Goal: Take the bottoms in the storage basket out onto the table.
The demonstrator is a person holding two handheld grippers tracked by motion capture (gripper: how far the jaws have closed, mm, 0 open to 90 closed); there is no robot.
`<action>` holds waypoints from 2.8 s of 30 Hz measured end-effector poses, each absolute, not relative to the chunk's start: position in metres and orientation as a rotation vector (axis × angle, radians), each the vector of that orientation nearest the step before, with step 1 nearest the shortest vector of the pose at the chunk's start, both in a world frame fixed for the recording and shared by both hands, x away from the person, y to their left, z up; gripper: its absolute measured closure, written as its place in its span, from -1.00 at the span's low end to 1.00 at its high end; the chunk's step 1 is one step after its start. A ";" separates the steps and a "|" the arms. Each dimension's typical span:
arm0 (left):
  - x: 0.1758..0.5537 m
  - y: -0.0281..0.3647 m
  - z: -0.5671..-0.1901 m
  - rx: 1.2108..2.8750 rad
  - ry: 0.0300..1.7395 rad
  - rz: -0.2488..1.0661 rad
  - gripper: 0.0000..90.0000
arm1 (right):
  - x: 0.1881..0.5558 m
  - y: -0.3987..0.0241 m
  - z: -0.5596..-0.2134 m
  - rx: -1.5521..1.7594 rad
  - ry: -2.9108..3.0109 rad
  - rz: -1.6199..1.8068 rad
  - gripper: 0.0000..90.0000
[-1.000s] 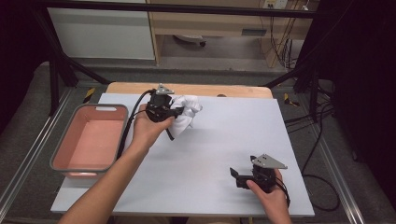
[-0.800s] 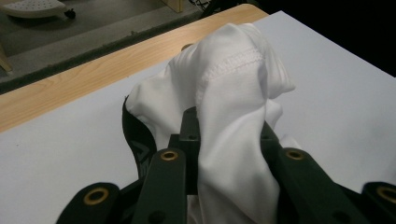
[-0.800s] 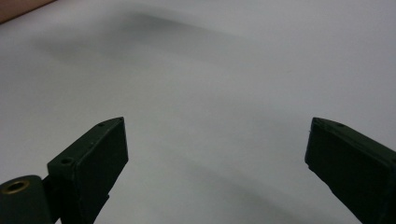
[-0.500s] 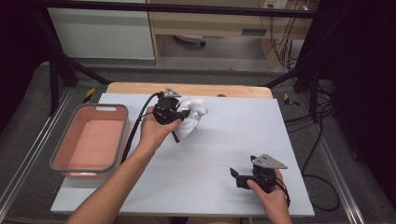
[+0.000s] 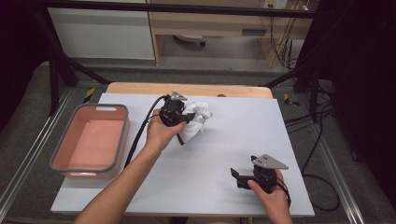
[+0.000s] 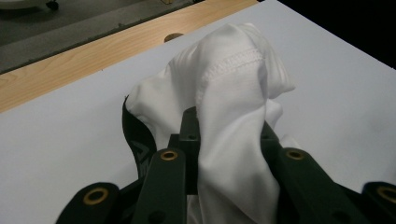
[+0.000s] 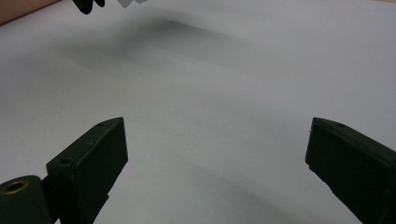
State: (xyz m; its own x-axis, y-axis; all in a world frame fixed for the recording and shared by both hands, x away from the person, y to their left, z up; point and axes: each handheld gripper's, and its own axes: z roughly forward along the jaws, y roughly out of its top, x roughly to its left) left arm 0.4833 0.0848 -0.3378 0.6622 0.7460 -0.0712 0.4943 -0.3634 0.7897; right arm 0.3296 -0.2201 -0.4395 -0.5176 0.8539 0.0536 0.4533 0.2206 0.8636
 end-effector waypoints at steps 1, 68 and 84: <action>0.484 0.085 -0.340 2.037 0.963 0.375 0.61 | 0.329 -0.220 -0.440 1.208 2.067 1.230 -0.87; 0.481 0.067 -0.389 2.072 0.998 0.325 0.58 | 0.332 -0.214 -0.442 1.188 2.099 1.211 -0.87; 0.477 0.059 -0.393 2.075 0.984 0.317 0.56 | 0.331 -0.214 -0.442 1.185 2.101 1.211 -0.87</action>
State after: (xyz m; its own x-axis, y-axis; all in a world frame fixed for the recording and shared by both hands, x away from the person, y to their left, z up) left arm 0.4771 0.0587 -0.3929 0.6661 0.7384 -0.1056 0.5378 -0.3773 0.7539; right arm 0.3314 -0.2144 -0.4420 -0.5365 0.8429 0.0415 0.4585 0.2498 0.8529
